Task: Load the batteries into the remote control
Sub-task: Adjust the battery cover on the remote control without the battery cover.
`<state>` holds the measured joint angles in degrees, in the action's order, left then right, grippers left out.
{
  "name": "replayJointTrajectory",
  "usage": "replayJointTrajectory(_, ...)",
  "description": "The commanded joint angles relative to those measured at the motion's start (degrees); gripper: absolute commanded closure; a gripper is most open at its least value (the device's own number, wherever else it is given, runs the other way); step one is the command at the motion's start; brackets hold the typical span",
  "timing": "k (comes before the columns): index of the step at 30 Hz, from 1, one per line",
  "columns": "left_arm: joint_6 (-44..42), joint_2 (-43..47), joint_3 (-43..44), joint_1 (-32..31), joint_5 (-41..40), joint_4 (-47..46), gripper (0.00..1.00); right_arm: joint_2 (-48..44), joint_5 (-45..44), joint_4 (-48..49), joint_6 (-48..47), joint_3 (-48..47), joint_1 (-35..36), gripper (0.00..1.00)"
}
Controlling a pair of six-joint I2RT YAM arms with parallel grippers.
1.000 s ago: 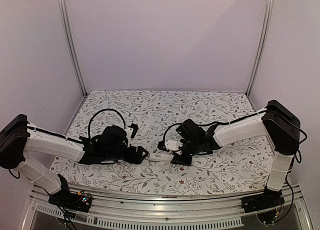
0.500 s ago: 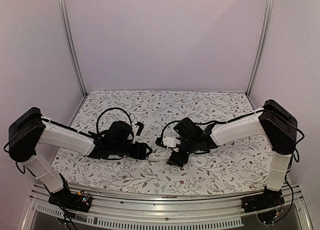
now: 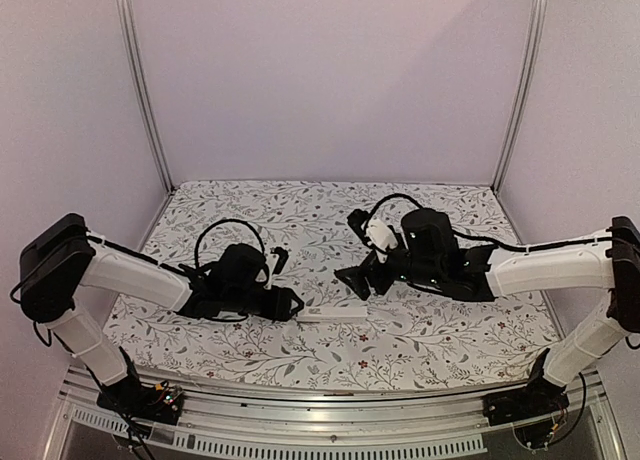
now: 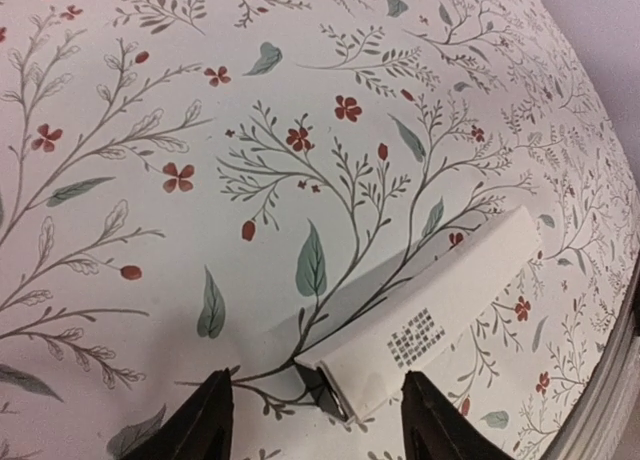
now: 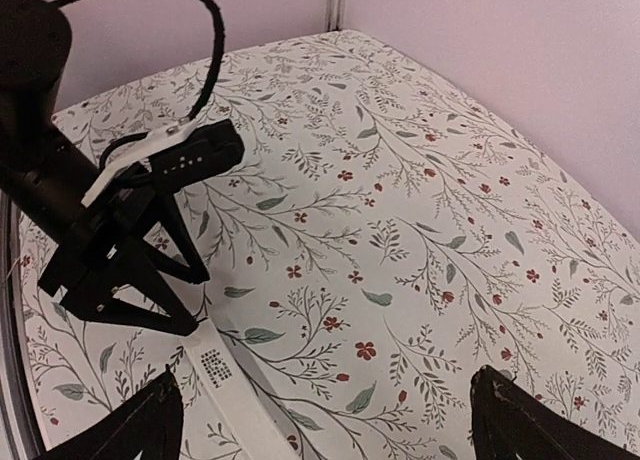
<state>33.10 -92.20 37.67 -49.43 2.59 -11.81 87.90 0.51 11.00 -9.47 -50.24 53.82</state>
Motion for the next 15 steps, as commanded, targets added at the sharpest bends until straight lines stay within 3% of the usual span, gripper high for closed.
replayJointTrajectory(1, 0.55, -1.27, 0.48, 0.75, 0.46, 0.3, 0.43, -4.21, -13.4, 6.85, 21.41, 4.55, -2.19, 0.01)
replayJointTrajectory(4, 0.99, -1.97, 0.52, 0.87, 0.63, 0.09, 0.44, -5.12, -8.94, 3.9, 27.64, 5.36, -3.12, 0.05)
replayJointTrajectory(7, 1.05, -2.8, 1.04, 0.94, 1.14, 0.21, 0.47, -2.02, -8.84, -8.57, 34.72, 1.02, -3.28, 0.13)
replayJointTrajectory(10, 1.04, -3.14, 1.02, 1.06, 1.56, -0.02, 0.51, 1.62, -8.4, -17.51, 41.75, -1.16, -3.28, 0.15)
replayJointTrajectory(12, 1.03, -3.23, 0.91, 1.26, 1.83, -0.05, 0.52, 2.76, -7.1, -19.19, 45.43, -0.4, -3.26, 0.16)
replayJointTrajectory(15, 0.99, -3.16, 0.7, 1.35, 1.98, -0.14, 0.52, 4.27, -2.99, -18.71, 47.83, 0.39, -3.13, 0.29)
